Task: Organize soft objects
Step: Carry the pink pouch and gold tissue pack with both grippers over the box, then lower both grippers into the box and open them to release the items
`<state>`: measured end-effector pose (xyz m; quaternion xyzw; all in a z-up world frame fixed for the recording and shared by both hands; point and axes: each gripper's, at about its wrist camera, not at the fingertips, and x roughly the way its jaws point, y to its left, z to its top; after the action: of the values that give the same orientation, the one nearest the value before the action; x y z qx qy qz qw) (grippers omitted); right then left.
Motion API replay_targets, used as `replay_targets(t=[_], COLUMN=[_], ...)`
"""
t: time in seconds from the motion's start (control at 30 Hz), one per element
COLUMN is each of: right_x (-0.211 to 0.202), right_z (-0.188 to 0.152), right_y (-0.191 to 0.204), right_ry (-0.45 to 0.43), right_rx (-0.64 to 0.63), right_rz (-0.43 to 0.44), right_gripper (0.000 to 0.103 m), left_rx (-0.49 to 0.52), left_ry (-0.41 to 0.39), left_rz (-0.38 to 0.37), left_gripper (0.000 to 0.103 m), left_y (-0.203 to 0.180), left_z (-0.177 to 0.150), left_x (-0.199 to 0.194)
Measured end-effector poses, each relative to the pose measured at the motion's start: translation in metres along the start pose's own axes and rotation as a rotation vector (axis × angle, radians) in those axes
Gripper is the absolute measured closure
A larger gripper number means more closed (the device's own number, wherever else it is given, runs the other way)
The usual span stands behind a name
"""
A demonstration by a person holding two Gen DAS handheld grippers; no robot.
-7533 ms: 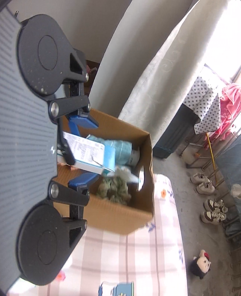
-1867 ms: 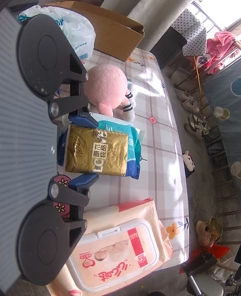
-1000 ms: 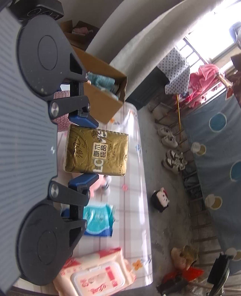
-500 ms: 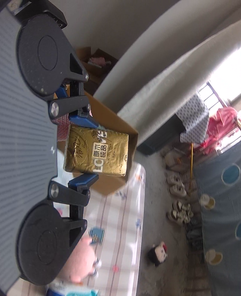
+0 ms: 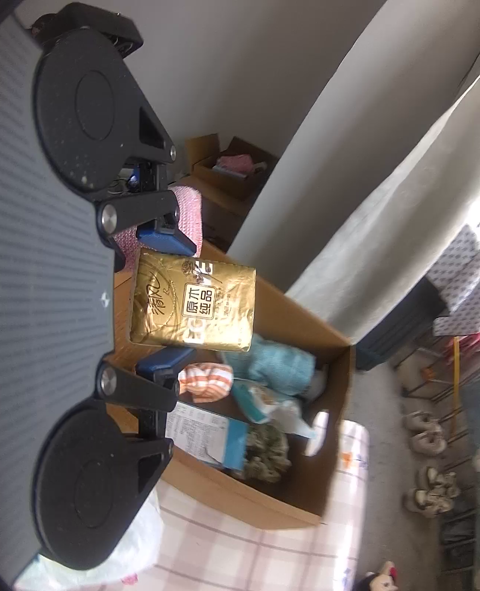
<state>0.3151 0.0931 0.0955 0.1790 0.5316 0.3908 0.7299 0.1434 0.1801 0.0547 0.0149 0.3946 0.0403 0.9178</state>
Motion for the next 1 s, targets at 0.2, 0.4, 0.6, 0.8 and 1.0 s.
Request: replay_targets(t=[0.2,0.4,0.6,0.8,1.0], right_x=[0.062,0.115,0.162,0.191,0.205], right_z=[-0.003,-0.005,-0.008,-0.009,-0.009], right_y=[-0.016,-0.027,-0.029,-0.037,-0.046], right_ry=[0.119,0.196,0.263,0.296,0.281], right_rx=[0.039,0.088,0.111,0.156,0.195], right_rz=[-0.054,-0.080,-0.116,-0.150,-0.173], right_gripper=[0.051,0.051,0.050,0.049,0.049], left_rx=[0.103,0.232,0.312,0.381,0.412], left_ry=[0.162,0.273,0.324,0.336,0.351], left_rz=[0.050,0.140,0.191,0.193,0.182], left_gripper=[0.018,0.018,0.017,0.017,0.015], left_y=[0.026,0.040,0.051,0.049,0.048], left_z=[-0.012,-0.025,-0.028,-0.027,-0.026], left_x=[0.051,0.095,0.131,0.153,0.167])
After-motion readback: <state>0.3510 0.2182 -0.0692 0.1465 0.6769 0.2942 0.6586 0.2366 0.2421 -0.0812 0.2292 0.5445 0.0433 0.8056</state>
